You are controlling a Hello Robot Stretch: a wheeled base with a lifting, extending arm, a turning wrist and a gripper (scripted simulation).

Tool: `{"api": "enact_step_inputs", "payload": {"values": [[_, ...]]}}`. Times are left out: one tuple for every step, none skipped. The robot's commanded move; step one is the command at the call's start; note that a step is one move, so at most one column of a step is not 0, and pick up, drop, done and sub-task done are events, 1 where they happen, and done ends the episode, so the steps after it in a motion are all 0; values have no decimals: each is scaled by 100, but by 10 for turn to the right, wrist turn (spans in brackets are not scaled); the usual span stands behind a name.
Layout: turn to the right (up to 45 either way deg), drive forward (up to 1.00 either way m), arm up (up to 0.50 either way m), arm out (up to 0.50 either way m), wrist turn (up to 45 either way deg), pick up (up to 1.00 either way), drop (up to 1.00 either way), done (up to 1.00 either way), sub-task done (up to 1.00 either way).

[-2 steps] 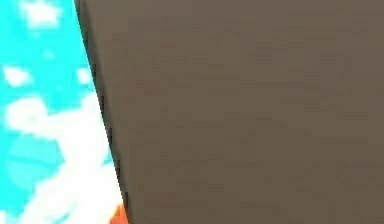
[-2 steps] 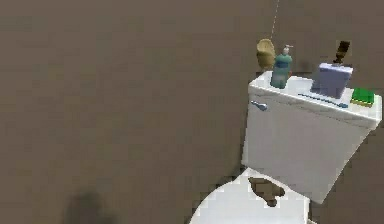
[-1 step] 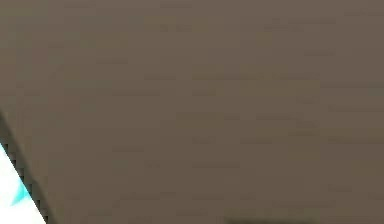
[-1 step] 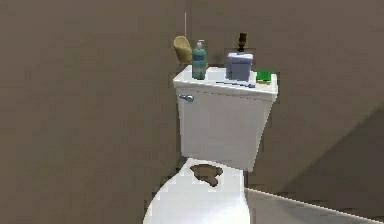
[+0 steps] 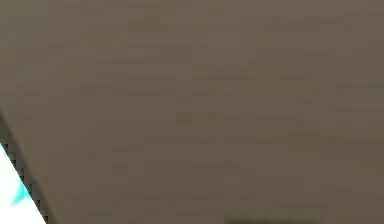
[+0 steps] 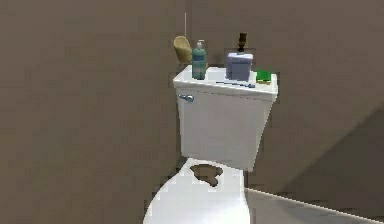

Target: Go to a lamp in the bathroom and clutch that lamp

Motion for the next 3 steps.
{"api": "enact_step_inputs", "payload": {"values": [[0, 0, 16, 0, 0, 0, 0, 0, 0], [0, 0, 0, 46, 0, 0, 0, 0, 0], [0, 0, 0, 0, 450, 0, 0, 0, 0]]}}
